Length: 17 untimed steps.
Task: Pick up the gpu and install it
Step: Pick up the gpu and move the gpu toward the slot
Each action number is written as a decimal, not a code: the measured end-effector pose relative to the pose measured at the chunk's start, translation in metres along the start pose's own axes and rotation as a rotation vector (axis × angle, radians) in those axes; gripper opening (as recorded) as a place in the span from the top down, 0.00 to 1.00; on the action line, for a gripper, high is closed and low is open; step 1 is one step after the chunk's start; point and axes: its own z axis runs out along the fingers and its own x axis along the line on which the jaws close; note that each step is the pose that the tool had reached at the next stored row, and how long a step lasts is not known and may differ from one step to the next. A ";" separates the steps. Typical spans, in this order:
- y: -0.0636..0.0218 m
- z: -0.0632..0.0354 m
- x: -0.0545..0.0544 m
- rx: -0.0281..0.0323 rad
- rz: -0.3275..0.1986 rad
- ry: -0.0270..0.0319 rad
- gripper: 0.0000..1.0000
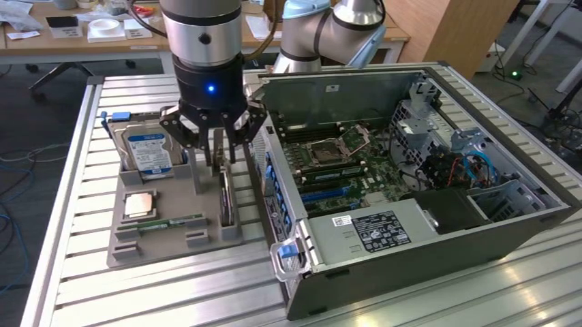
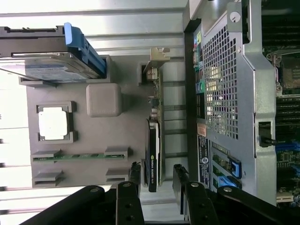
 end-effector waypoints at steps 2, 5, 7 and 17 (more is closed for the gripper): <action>0.0003 0.0034 0.000 0.0001 0.000 0.0001 0.58; 0.0003 0.0088 0.000 0.0001 0.000 0.0002 0.58; 0.0003 0.0123 0.000 0.0002 0.000 0.0002 0.58; 0.0016 0.0194 0.001 0.0001 0.000 0.0002 0.58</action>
